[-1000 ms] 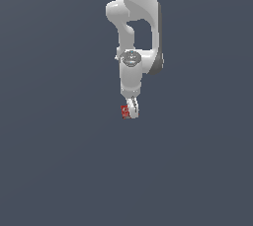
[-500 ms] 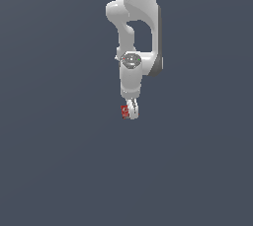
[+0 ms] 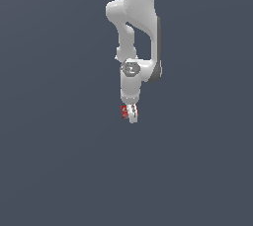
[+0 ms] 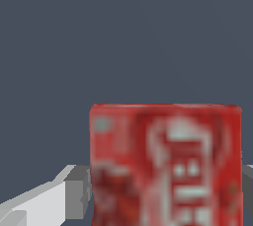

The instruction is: Pick up the object and move it to a goal position.

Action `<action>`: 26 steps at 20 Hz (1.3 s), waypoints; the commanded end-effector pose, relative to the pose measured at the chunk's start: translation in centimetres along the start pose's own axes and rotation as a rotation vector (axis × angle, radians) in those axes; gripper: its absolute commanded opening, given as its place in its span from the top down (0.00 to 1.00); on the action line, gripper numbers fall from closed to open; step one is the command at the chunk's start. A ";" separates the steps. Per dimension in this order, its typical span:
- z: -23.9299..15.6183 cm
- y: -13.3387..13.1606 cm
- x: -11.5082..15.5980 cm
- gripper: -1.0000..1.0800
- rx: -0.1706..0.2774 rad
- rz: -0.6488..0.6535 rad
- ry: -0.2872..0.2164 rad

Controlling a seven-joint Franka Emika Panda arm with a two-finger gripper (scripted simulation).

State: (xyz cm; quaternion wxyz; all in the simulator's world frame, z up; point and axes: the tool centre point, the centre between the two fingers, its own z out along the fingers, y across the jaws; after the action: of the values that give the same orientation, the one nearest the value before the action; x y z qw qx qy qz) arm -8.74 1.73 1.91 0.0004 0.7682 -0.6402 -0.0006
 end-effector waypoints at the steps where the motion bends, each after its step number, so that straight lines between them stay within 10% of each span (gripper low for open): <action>1: 0.4 -0.1 0.0 0.04 0.001 0.000 0.000; 2: 0.4 -0.1 0.0 0.04 0.001 0.000 0.000; 3: 0.4 -0.1 0.0 1.00 0.001 0.000 0.000; 26: -3.2 0.4 -4.4 1.00 0.003 0.000 -0.001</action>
State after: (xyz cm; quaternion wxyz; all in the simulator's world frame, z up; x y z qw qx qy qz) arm -9.65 5.09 4.36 -0.0004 0.7679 -0.6406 0.0000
